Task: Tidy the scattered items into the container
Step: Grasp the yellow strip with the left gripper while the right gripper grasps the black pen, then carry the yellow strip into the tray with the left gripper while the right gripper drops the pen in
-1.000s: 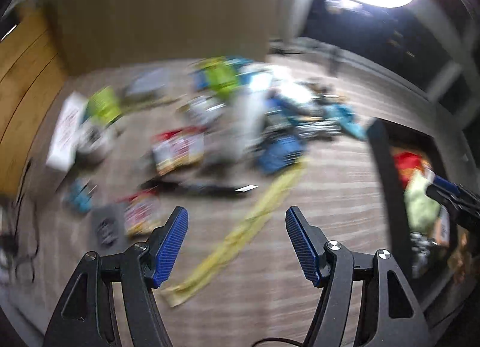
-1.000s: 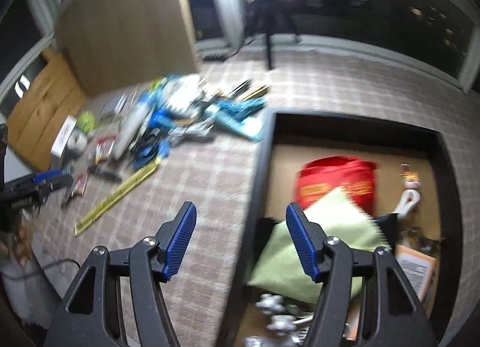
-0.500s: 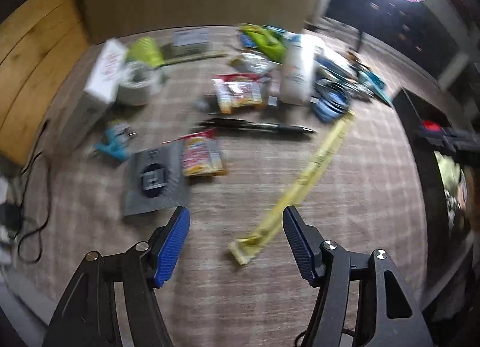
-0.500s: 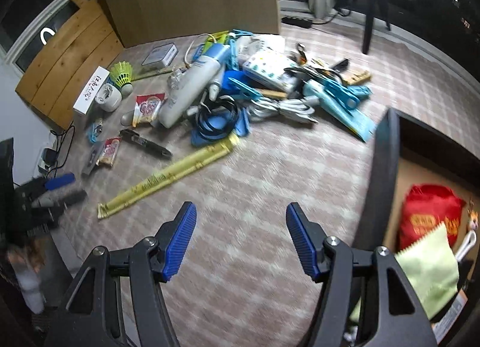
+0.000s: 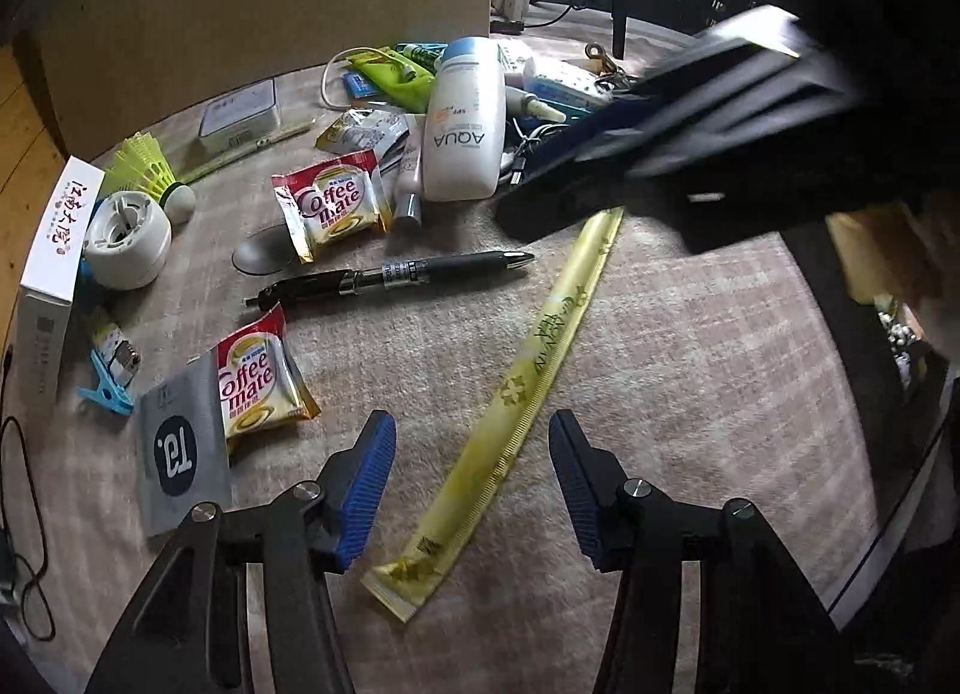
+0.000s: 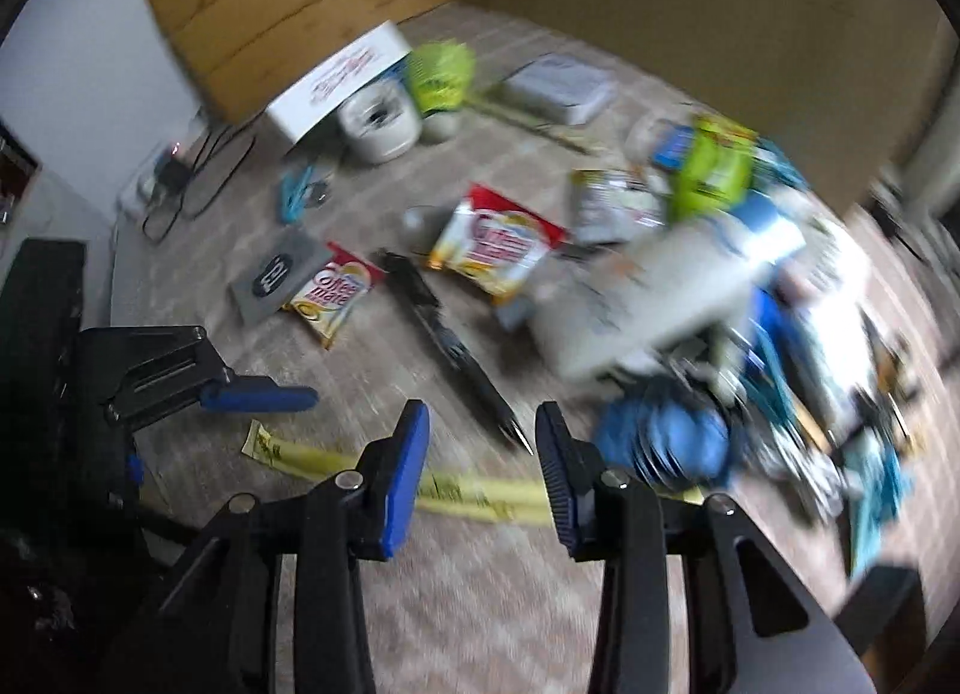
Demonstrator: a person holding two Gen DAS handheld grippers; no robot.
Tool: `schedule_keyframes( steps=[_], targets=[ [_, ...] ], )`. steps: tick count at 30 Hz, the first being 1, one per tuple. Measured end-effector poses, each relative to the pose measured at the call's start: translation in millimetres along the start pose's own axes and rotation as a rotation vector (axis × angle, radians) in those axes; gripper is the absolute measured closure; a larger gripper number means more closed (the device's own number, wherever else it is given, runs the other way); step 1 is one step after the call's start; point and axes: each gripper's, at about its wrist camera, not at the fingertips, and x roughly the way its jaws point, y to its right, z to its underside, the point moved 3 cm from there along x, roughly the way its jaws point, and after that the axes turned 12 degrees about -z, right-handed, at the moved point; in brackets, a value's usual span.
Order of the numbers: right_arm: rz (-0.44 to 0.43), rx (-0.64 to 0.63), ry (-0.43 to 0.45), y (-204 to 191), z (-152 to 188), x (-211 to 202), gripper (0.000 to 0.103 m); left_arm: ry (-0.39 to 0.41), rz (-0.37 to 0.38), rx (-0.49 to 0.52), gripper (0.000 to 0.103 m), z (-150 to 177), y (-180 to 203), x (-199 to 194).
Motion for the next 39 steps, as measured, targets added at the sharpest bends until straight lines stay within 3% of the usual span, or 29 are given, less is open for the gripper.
schedule_keyframes(
  steps=[6, 14, 19, 21, 23, 27, 30, 34, 39],
  targets=[
    [-0.035, -0.112, -0.098, -6.7, -20.7, 38.6, 0.069, 0.015, 0.001, -0.014, 0.055, 4.0, -2.0, 1.1],
    [-0.034, -0.186, -0.156, -10.9, -27.4, 62.5, 0.076, 0.01, 0.0, 0.005, 0.056, 0.3, 3.9, 10.6],
    [0.004, -0.209, -0.146, -7.6, -22.3, 57.4, 0.09, 0.016, -0.04, 0.067, 0.055, 1.3, 16.4, 16.8],
    [0.002, -0.186, -0.149, -2.5, -18.8, 52.6, 0.091, 0.029, -0.049, 0.098, 0.063, 1.4, 22.2, 15.3],
    [0.001, -0.154, -0.15, 2.7, -14.9, 47.6, 0.091, 0.03, -0.04, 0.126, 0.081, 1.6, 30.0, 12.9],
    [-0.01, -0.066, -0.099, 12.7, -8.4, 28.3, 0.092, 0.035, -0.066, 0.17, 0.083, 4.0, 41.8, 9.0],
    [-0.061, 0.014, -0.036, 19.0, -4.3, 4.4, 0.092, 0.008, -0.032, 0.133, 0.088, 6.2, 40.1, 4.9],
    [-0.052, 0.048, 0.037, 17.1, 7.4, -27.8, 0.092, -0.01, 0.021, 0.07, 0.089, 8.9, 35.7, -8.7],
    [-0.051, 0.178, 0.145, 34.5, 30.5, -74.3, 0.092, -0.004, 0.048, 0.011, 0.093, 11.3, 37.1, -34.7]
  ],
)
